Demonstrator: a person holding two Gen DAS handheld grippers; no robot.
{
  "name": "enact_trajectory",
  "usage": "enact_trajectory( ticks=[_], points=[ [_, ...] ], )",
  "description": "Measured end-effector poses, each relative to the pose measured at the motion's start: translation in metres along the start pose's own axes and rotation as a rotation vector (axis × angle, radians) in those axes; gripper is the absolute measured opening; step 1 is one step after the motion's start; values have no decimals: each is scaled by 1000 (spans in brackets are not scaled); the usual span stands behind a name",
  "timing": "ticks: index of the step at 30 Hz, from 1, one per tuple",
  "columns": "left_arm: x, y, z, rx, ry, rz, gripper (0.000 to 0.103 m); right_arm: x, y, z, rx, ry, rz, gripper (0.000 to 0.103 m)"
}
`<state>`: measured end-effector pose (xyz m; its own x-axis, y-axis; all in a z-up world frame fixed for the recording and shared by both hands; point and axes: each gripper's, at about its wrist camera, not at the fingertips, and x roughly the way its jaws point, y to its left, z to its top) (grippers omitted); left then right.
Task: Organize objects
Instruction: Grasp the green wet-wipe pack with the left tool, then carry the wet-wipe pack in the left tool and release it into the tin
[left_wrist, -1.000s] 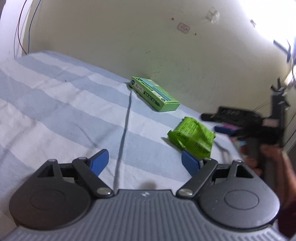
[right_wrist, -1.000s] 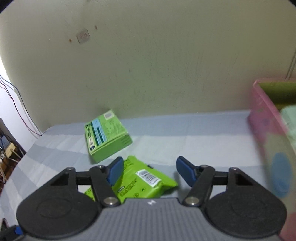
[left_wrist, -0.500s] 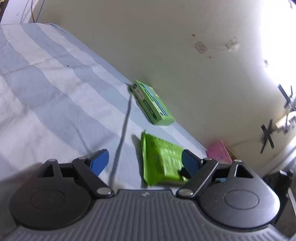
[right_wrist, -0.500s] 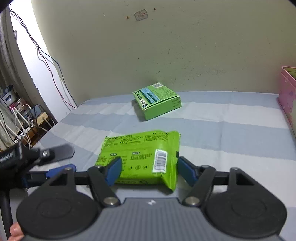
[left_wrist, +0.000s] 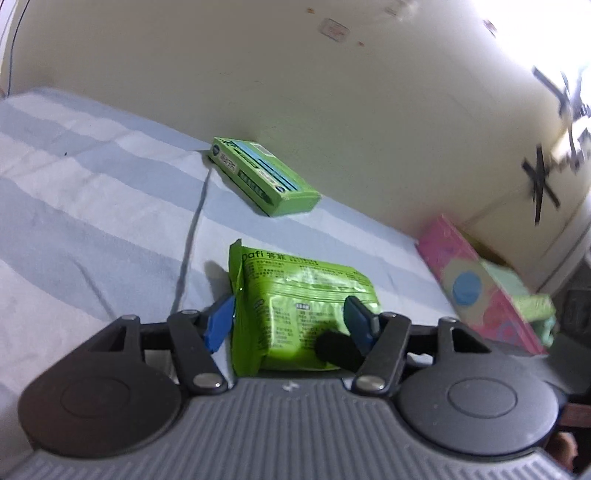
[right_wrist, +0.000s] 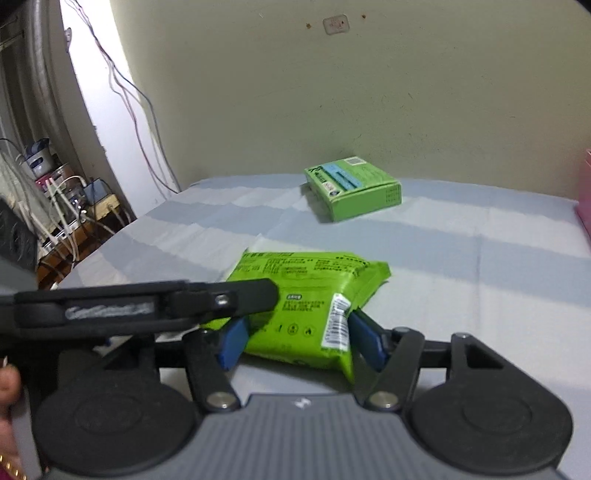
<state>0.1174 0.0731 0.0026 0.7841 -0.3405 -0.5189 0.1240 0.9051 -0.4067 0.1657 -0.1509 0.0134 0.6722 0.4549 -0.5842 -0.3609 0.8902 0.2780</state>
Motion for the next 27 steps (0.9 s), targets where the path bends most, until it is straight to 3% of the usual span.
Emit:
enact_trajectory(
  ticks=[4,13,27],
  points=[
    [-15,-26,-21,119,40,-19,66,-34,3,-28,12,-7,-23,59],
    [-53,-94,-83,221,102,-144,66,-130,1,-100,23,-57,-136,61],
    [-35,-210,-135,438,249,-319,67,-227,-40,-172,142,-134,-354,64]
  ],
)
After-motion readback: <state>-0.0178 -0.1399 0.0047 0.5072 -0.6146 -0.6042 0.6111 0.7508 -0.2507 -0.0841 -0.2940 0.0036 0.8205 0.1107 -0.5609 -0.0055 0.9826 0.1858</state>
